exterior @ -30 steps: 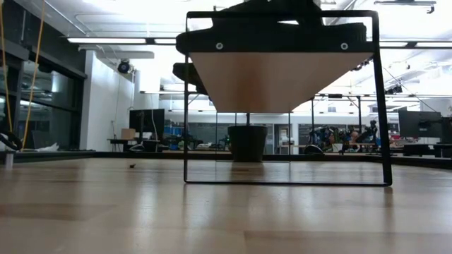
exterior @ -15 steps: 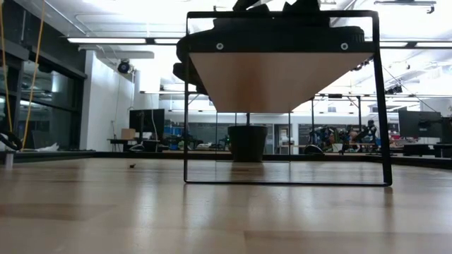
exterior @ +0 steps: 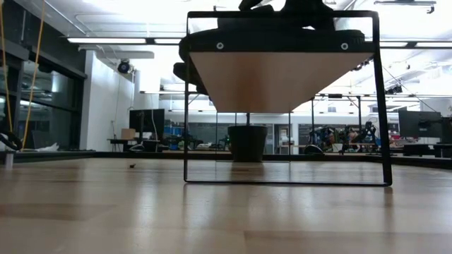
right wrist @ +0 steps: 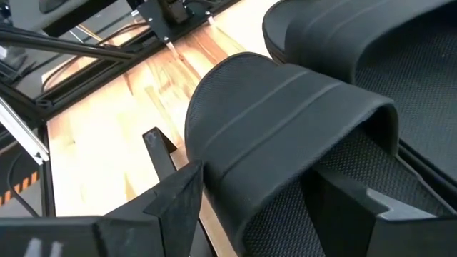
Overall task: Pick and place slides into the shelf
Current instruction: Put the slide on the shelf
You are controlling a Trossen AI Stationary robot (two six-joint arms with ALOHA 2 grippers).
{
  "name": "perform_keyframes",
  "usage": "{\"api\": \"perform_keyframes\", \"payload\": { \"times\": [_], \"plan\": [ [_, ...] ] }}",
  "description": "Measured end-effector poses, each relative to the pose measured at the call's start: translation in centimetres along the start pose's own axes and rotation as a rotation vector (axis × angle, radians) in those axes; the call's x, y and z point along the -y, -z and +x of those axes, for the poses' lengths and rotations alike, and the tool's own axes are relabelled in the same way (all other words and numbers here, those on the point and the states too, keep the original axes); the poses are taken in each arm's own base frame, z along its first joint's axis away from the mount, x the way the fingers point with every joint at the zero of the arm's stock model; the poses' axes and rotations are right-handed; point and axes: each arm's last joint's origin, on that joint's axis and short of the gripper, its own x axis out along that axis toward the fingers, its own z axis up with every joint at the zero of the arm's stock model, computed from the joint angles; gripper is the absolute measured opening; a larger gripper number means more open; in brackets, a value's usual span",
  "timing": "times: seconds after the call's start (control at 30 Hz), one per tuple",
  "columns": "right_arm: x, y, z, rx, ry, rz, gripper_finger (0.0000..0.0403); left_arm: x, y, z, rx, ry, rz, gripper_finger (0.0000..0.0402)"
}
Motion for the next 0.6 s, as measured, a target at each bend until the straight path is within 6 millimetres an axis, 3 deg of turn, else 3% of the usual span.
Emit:
{"api": "perform_keyframes", "payload": {
  "times": [0.6],
  "plan": [
    [-0.08,-0.74,-0.73,0.021,-0.017,-0.007,0.0222,0.00,0.01,0.00,0.000,0.000,0.000,0.0134]
  ]
}}
